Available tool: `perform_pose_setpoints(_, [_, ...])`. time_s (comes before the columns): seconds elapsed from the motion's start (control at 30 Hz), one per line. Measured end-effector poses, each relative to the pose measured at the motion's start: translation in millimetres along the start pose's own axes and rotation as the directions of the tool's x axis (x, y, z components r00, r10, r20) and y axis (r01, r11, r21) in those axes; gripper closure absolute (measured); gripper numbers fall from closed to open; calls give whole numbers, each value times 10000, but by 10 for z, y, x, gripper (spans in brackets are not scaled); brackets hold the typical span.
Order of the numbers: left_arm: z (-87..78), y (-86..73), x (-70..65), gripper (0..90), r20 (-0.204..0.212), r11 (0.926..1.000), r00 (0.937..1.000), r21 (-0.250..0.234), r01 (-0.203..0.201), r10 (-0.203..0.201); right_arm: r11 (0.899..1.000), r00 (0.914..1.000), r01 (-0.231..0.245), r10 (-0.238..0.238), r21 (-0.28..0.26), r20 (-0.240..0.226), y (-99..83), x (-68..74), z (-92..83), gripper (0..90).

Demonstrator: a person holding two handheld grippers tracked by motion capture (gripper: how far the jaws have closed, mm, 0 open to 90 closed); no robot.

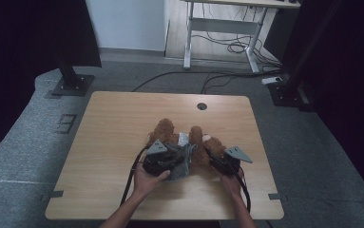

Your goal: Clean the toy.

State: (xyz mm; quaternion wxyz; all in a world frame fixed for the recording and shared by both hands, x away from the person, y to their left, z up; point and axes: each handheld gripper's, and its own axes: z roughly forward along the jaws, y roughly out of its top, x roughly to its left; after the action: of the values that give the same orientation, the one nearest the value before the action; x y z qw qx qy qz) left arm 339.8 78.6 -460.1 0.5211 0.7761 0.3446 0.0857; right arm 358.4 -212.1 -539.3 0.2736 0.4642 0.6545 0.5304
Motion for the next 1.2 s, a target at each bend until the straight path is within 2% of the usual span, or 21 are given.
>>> perform_pose_setpoints(0.03, [0,0,0,775,0,10000,10000,0,0,0,10000,10000,0,0,0,0,0,0,0,473])
perform_pose_setpoints(0.07, [-42,148,53,774,-560,9999,9984,-153,-1,-7,9999,9997,118,-119,-40,-203,-25,-7,-60,475])
perform_pose_setpoints(0.1, [-42,148,53,772,-560,9999,9984,-153,-1,-7,9999,9997,118,-119,-40,-203,-25,-7,-60,475])
perform_pose_setpoints(0.17, [60,297,151,769,-791,9991,9965,299,301,-276,9997,9988,233,-237,-111,-440,-59,-10,-124,475])
perform_pose_setpoints(0.2, [60,297,151,767,-791,9991,9965,299,301,-276,9997,9988,233,-237,-111,-440,-59,-10,-124,475])
perform_pose_setpoints(0.27, [243,347,131,764,-911,9974,9958,693,194,-130,9994,9985,286,-296,-219,-459,-84,3,-138,478])
perform_pose_setpoints(0.4, [356,348,105,762,-1037,9957,9946,907,177,-82,9991,9985,349,-360,-256,-414,-90,3,-133,478])
perform_pose_setpoints(0.47, [349,318,130,764,-1081,9940,9941,1074,208,-92,9991,9986,351,-361,-254,-399,-89,2,-131,475])
perform_pose_setpoints(0.6, [208,219,246,766,-1051,9938,9936,985,514,-409,9988,9983,399,-410,-269,-421,-86,22,-140,465])
perform_pose_setpoints(0.7, [76,170,333,767,-1322,9948,9899,816,617,-506,9986,9975,481,-492,-234,-500,-82,27,-155,461])
perform_pose_setpoints(0.9, [-158,120,525,768,-1979,9935,9780,770,834,-668,9979,9962,595,-609,-247,-620,-87,22,-173,460])
perform_pose_setpoints(0.93, [-226,115,574,768,-2213,9935,9731,769,836,-647,9979,9962,593,-608,-262,-631,-90,22,-175,460])
perform_pose_setpoints(0.97, [-226,115,574,768,-2213,9935,9731,769,836,-647,9979,9962,593,-608,-262,-631,-90,22,-175,460])
perform_pose_setpoints(1.03, [-337,105,646,766,-2473,9934,9662,678,920,-726,9977,9959,589,-610,-330,-668,-102,18,-183,458])
perform_pose_setpoints(1.07, [-337,105,646,765,-2473,9934,9662,678,920,-726,9977,9959,589,-610,-330,-668,-102,18,-183,458])
perform_pose_setpoints(1.1, [-378,103,666,765,-2583,9934,9630,621,964,-773,9978,9960,564,-586,-340,-678,-105,17,-184,458])
perform_pose_setpoints(1.2, [-464,111,704,763,-2693,9927,9589,539,1075,-892,9978,9958,570,-593,-338,-695,-104,15,-186,457])
